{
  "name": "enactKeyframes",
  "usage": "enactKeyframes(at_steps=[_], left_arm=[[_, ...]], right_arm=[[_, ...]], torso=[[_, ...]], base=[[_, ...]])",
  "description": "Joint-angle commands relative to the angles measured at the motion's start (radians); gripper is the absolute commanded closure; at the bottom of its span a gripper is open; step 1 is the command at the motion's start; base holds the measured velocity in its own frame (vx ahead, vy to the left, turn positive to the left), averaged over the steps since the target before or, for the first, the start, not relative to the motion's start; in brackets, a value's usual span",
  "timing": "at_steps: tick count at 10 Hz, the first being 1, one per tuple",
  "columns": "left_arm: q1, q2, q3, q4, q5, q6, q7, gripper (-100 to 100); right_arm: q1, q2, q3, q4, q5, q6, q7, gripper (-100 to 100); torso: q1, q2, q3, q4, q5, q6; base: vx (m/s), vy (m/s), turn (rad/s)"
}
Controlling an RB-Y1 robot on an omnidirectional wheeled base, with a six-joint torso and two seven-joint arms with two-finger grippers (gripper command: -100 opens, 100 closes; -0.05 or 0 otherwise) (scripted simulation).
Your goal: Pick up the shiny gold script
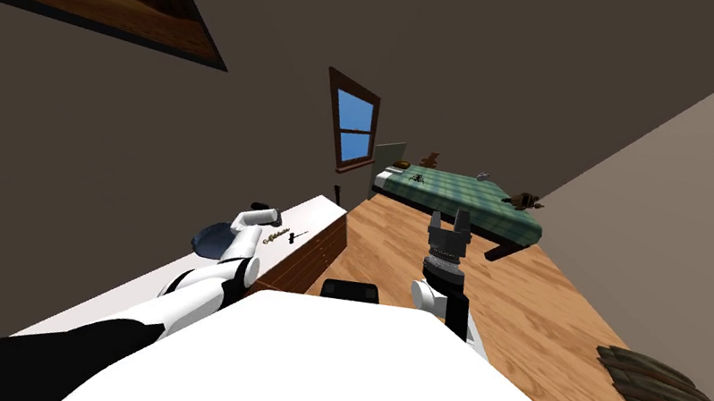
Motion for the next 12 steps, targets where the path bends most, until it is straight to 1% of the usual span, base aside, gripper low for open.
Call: enactKeyframes(at_steps=[1,2,3,4,5,6,7,8,9,10,11,12], left_arm=[[-0.008,0.008,0.001,0.029,0.006,-0.005,-0.005,-100],[-0.033,0.024,0.006,0.065,0.020,0.043,0.007,-100],[-0.033,0.024,0.006,0.097,0.020,0.043,0.007,-100],[-0.056,0.040,0.010,0.121,0.033,0.087,0.020,-100],[-0.056,0.040,0.010,0.149,0.033,0.088,0.020,-100],[-0.056,0.040,0.010,0.162,0.033,0.088,0.020,-100],[-0.077,0.056,0.012,0.189,0.047,0.130,0.032,-100],[-0.077,0.056,0.012,0.225,0.047,0.130,0.032,-100],[-0.096,0.071,0.014,0.263,0.059,0.169,0.044,-100],[-0.096,0.071,0.014,0.285,0.059,0.170,0.044,-100],[-0.113,0.085,0.014,0.326,0.072,0.207,0.056,-100],[-0.113,0.085,0.014,0.342,0.072,0.207,0.056,-100]], right_arm=[[0.000,0.000,0.000,0.000,0.000,0.000,0.000,0],[0.000,0.000,0.000,0.000,0.000,0.000,0.000,0],[0.000,0.000,0.000,0.000,0.000,0.000,0.000,0],[0.000,0.000,0.000,0.000,0.000,0.000,0.000,0],[0.000,0.000,0.000,0.000,0.000,0.000,0.000,0],[0.000,0.000,0.000,0.000,0.000,0.000,0.000,0],[0.000,0.000,0.000,0.000,0.000,0.000,0.000,0],[0.000,0.000,0.000,0.000,0.000,0.000,0.000,0],[0.000,0.000,0.000,0.000,0.000,0.000,0.000,0],[0.000,0.000,0.000,0.000,0.000,0.000,0.000,0],[0.000,0.000,0.000,0.000,0.000,0.000,0.000,0],[0.000,0.000,0.000,0.000,0.000,0.000,0.000,0]], torso=[[0.000,0.000,0.000,0.000,0.000,0.000],[-0.001,0.001,0.000,0.000,0.000,0.000],[0.000,0.000,0.000,0.000,0.000,0.001],[0.001,0.000,0.000,0.000,0.000,0.000],[0.002,-0.001,-0.001,0.000,0.000,0.001],[0.002,-0.001,-0.001,0.000,0.000,0.000],[0.000,0.000,0.000,0.000,0.000,0.000],[0.001,0.000,0.000,0.000,0.000,0.001],[0.001,0.000,0.000,0.000,0.000,0.000],[0.002,-0.001,0.000,0.000,0.000,0.000],[0.002,-0.001,0.000,0.000,0.000,0.000],[0.002,0.000,0.000,0.000,0.000,0.000]], base=[[-0.003,0.003,0.012],[0.008,0.036,-0.102],[0.015,0.050,-0.092],[0.030,0.073,-0.123],[0.025,0.062,-0.072],[0.008,0.023,0.013],[0.010,0.044,-0.088],[0.015,0.050,-0.074],[0.022,0.071,-0.105],[0.021,0.065,-0.051],[0.007,0.066,-0.067],[0.008,0.057,-0.044]])
